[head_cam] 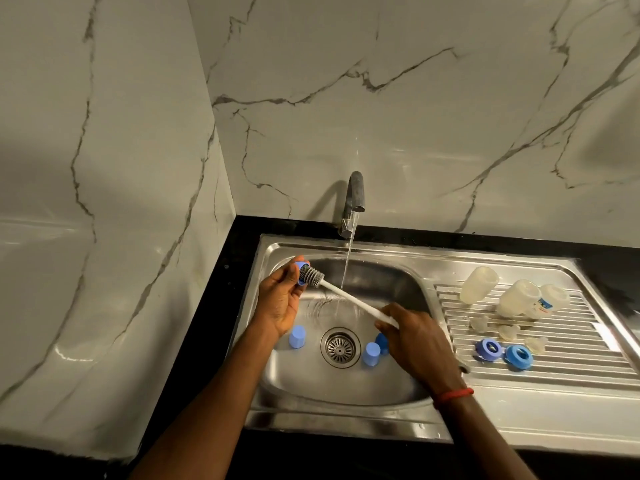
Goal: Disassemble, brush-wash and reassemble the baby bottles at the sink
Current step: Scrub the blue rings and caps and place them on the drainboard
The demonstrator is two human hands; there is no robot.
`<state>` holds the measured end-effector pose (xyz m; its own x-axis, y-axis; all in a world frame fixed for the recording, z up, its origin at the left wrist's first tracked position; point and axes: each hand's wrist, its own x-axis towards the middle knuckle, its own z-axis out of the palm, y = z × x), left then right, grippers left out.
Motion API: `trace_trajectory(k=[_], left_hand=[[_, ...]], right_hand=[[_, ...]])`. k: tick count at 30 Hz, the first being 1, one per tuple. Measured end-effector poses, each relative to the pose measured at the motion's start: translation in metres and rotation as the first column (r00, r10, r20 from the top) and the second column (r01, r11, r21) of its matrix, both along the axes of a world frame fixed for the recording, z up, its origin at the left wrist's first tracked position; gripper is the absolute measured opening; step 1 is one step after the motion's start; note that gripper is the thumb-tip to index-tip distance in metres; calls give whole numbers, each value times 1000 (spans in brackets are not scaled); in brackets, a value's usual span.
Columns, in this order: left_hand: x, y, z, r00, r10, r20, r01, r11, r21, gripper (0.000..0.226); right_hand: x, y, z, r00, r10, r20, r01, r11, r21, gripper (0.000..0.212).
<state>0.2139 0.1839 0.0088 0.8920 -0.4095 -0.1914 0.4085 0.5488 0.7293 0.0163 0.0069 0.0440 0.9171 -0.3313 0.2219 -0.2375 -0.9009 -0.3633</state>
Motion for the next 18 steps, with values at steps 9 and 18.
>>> trace_trajectory(k=[9, 18], left_hand=[[1, 10, -12, 994, 44, -105, -46, 999, -14, 75], [-11, 3, 5, 990, -26, -135, 29, 999, 25, 46]], right_hand=[[-3, 5, 4, 992, 121, 18, -121, 993, 11, 24], [-1, -6, 11, 928, -45, 370, 147, 957, -252, 26]])
